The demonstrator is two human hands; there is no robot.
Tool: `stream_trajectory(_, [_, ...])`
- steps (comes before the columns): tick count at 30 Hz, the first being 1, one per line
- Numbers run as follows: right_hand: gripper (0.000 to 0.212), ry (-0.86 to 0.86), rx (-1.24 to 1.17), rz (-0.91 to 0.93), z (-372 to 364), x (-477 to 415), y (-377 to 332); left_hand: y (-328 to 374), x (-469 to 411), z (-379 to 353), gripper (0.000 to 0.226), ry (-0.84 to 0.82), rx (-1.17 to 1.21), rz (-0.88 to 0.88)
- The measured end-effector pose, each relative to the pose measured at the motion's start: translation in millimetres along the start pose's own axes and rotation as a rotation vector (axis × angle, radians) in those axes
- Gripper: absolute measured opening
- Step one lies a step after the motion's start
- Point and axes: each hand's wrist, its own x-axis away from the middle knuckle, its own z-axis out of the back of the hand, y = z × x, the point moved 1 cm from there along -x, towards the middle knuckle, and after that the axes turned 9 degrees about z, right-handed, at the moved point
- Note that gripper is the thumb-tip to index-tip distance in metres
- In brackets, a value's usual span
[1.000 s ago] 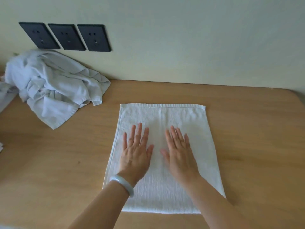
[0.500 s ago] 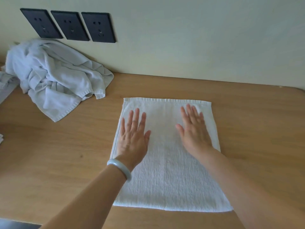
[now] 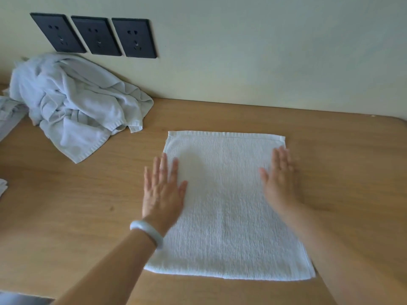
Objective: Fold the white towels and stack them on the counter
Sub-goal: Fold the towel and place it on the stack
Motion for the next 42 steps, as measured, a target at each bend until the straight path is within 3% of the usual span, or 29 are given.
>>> stream_trajectory(3, [0.06,0.004,-0.045,0.404,-15,62,-63,25,64,-13,0.063,0.004,0.002,-0.222])
stream_trajectory(5, [0.057,-0.038,-0.045,0.522,-26,92,-74,18,91,-22,0.061,-0.032,0.005,-0.258])
stream_trajectory(10, [0.057,-0.034,-0.018,0.26,-16,107,-9,-42,94,-14,0.06,0.013,-0.018,-0.141])
stream_trajectory(13, [0.059,-0.002,0.018,0.087,-1,111,5,-48,90,3,0.063,-0.019,0.07,0.094])
stream_trajectory(16, [0.039,0.051,-0.085,0.156,12,126,-43,-32,77,19,0.066,-0.119,0.25,0.315])
stream_trajectory(19, [0.027,-0.11,-0.311,0.356,19,131,-129,-12,48,42,0.052,-0.272,0.44,0.423])
stream_trajectory(20, [0.024,-0.211,-0.418,0.326,17,123,-152,-8,35,50,0.048,-0.352,0.518,0.509])
stream_trajectory(22, [0.021,-0.417,-0.704,0.095,21,95,-186,-6,17,61,0.042,-0.489,0.616,0.604])
stream_trajectory(24, [0.016,-0.379,-0.909,-0.084,28,60,-201,-14,8,56,0.033,-0.531,0.68,0.552])
stream_trajectory(29, [0.017,-0.393,-0.799,-0.117,35,-15,-217,-18,35,56,0.051,-0.581,0.771,0.41])
stream_trajectory(32, [0.059,-0.527,-0.466,-0.111,24,-37,-230,-4,47,60,0.059,-0.596,0.657,0.262])
stream_trajectory(35, [0.048,-0.495,-0.241,-0.054,15,-47,-229,-1,53,68,0.072,-0.58,0.517,0.15])
stream_trajectory(37, [0.038,-0.462,-0.322,-0.038,20,-56,-218,-5,60,75,0.055,-0.601,0.473,0.16])
stream_trajectory(39, [0.03,-0.427,-0.552,-0.054,31,-64,-196,0,71,88,0.033,-0.589,0.435,0.133])
stream_trajectory(42, [0.018,-0.326,-0.899,-0.06,62,-68,-145,37,82,101,0.024,-0.508,0.517,-0.04])
